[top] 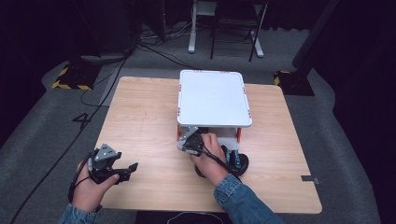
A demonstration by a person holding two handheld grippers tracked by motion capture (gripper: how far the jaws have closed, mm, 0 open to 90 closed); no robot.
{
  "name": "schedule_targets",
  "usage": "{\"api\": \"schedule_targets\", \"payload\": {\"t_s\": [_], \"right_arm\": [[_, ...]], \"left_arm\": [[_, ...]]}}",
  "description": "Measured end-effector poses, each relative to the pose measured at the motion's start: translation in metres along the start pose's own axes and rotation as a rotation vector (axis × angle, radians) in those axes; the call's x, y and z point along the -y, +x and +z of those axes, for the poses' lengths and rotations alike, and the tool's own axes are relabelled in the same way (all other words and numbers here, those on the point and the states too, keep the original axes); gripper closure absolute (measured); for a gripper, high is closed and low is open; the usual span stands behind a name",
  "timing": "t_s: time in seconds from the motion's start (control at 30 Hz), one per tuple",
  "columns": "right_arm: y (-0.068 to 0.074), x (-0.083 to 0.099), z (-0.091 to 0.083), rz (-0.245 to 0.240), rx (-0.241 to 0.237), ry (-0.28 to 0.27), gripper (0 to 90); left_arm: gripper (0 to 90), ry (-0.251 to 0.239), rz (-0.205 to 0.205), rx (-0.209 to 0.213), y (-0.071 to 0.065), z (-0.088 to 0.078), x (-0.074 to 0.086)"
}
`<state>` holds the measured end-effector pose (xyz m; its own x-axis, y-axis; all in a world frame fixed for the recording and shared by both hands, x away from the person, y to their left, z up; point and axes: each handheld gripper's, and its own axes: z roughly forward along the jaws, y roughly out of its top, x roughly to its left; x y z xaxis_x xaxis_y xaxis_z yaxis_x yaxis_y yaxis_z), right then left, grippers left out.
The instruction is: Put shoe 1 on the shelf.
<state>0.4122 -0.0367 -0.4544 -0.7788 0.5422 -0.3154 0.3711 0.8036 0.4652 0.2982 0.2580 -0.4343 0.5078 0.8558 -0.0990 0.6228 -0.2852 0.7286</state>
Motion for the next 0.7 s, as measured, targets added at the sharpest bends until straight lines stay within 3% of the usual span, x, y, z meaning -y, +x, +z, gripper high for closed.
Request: {"api": "schedule_targets", "payload": {"t_s": [0.13,0.33,0.37,0.4,0.57,0.6,0.63,0.67,0.7], "right_arm": [[0.002,-0.003,0.006,-0.002,0.024,0.043,71.8],[0.004,-0.006,0.010,-0.020,0.034,0.063,66.0],[0.007,-0.006,0.009,-0.033,0.036,0.050,55.4],[0.008,-0.006,0.008,-0.037,0.035,0.039,54.1],[0.017,-0.006,-0.018,-0.045,-0.015,-0.127,51.5],[0.017,-0.006,-0.018,-0.045,-0.015,-0.127,51.5],[0.019,-0.004,-0.035,-0.032,-0.028,-0.218,48.1],[0.019,-0.004,-0.035,-0.032,-0.028,-0.218,48.1],[0.019,0.001,-0.053,-0.007,-0.044,-0.282,46.7]], "left_arm": [[23.9,-0.001,0.003,0.003,0.000,0.000,0.000],[23.9,-0.002,0.001,0.001,0.000,0.000,0.000],[23.9,-0.001,0.001,0.005,0.000,0.000,0.000],[23.9,0.000,0.005,0.005,0.000,0.000,0.000],[23.9,0.001,0.001,0.004,0.000,0.001,-0.001],[23.9,0.001,0.004,0.006,0.000,0.002,-0.001],[23.9,0.003,0.006,0.005,0.000,0.002,-0.002],[23.9,0.003,0.006,0.005,0.000,0.002,-0.002],[23.9,0.002,0.006,0.011,0.001,0.002,-0.003]]}}
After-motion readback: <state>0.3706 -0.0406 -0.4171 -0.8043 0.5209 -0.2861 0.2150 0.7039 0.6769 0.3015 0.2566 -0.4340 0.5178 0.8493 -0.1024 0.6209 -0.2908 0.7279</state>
